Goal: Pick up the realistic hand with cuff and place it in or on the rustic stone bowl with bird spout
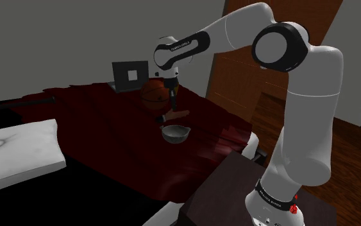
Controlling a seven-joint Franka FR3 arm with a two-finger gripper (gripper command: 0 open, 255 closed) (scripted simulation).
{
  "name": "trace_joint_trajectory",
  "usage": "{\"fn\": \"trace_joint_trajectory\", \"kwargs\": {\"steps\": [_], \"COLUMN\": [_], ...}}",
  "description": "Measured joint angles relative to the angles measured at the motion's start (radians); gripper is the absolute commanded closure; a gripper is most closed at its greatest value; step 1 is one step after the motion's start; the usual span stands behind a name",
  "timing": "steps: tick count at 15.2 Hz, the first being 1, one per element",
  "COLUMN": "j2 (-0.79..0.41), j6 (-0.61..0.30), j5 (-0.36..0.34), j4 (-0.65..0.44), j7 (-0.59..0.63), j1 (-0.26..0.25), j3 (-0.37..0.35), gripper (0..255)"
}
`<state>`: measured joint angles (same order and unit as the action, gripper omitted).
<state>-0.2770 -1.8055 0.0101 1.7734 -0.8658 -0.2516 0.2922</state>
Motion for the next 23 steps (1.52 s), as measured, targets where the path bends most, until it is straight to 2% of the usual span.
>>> {"fn": "trace_joint_trajectory", "kwargs": {"steps": [3,9,10,16,20,23], "j2": [-0.014,-0.016,-0.016,-0.016,-0.009,-0.015], "j6": [-0.031,-0.039,-0.039,-0.039,0.058,0.084], "j5": [0.004,0.004,0.005,0.005,0.002,0.004], "j4": [0.018,0.023,0.023,0.023,-0.068,-0.1], "j7": [-0.001,-0.001,-0.001,-0.002,0.0,-0.001], "j1": [0.001,0.001,0.001,0.002,0.001,0.002], "j3": [-0.001,-0.001,-0.001,-0.001,-0.001,-0.001], "gripper": [255,255,0,0,0,0]}}
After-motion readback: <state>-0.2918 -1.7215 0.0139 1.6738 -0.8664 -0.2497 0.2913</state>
